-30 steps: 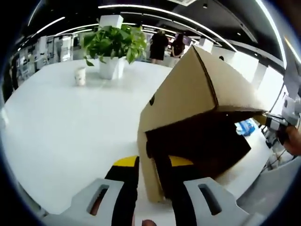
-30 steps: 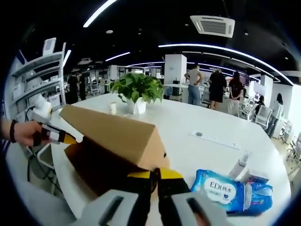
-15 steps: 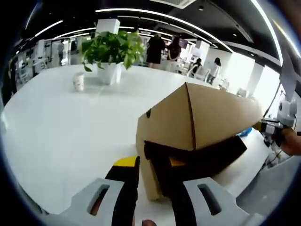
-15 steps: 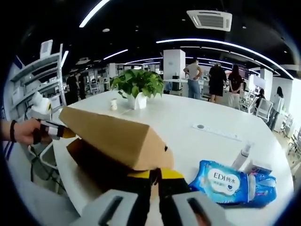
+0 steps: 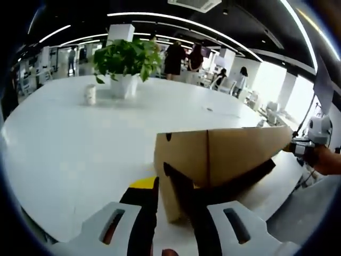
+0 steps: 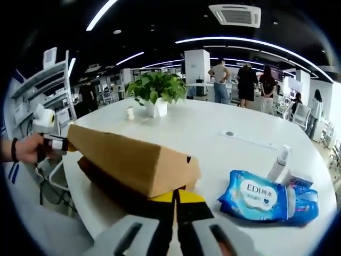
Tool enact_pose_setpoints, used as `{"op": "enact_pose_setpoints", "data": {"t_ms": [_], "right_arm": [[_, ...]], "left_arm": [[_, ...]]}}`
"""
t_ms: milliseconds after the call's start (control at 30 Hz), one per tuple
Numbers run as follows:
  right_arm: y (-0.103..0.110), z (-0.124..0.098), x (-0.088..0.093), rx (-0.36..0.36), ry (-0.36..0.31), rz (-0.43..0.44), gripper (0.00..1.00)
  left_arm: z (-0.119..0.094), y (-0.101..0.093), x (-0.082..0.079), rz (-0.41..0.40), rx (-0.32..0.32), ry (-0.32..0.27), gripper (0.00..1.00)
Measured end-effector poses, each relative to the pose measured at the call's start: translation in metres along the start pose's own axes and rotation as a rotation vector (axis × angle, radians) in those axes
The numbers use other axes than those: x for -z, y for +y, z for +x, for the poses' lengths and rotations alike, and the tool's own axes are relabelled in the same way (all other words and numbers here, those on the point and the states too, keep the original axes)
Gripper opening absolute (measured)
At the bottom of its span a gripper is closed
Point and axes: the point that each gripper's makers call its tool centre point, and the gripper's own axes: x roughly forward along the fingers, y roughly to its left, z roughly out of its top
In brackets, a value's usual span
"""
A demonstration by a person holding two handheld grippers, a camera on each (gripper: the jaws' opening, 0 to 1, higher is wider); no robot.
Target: Operate the shoe box by opening the lid, removing the specified soft item, and placing it in the target area until the item is outside and the box remains undamaged.
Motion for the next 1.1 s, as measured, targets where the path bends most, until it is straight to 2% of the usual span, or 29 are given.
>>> {"op": "enact_pose_setpoints", "data": {"t_ms": [467,1100], "right_arm": [[0.007,0.000,0.011,-0.021,0.023,0.036,0.00],[0.010,-0.006,0.024,-0.037,0.037,0.048,0.00]], "left_arm": [[-0.009,0.007,0.007,0.012,0.018,-0.001,0.21],[-0.021,-0.004,0.014,0.033,0.025,0.003,0.20]]}}
